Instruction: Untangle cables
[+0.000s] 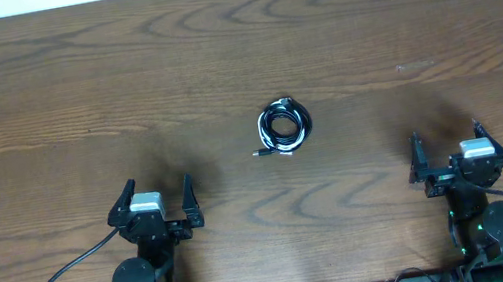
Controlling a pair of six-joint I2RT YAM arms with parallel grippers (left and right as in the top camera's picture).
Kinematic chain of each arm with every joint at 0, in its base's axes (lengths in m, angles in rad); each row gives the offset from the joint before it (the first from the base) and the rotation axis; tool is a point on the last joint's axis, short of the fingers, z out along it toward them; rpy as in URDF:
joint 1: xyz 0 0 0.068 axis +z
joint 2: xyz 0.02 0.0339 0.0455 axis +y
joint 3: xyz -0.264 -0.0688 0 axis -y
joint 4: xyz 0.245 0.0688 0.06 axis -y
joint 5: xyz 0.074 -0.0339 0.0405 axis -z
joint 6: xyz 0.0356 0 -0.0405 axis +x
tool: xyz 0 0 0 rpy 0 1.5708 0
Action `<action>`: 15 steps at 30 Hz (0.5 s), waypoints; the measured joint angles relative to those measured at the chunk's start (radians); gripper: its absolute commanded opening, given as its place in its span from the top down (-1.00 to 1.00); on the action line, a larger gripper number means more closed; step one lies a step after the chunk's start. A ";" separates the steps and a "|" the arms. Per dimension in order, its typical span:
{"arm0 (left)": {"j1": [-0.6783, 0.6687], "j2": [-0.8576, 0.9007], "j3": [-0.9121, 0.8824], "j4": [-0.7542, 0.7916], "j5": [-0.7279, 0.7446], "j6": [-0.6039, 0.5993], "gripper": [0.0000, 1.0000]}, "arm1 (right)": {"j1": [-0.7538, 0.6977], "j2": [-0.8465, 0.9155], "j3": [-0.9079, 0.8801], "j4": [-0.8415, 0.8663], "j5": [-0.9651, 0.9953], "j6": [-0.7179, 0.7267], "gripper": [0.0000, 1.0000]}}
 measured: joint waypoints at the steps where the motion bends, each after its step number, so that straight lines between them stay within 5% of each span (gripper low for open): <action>1: 0.000 0.000 0.000 0.000 0.000 0.000 -0.95 | 0.000 0.000 0.000 0.000 0.000 0.000 -0.98; 9: 0.000 0.000 0.000 0.000 0.011 -0.010 -0.95 | 0.000 0.000 0.000 0.000 0.000 0.000 -0.99; 15: 0.000 0.000 0.000 0.034 0.260 -0.266 -0.96 | 0.000 0.000 0.000 0.000 0.000 0.000 -0.98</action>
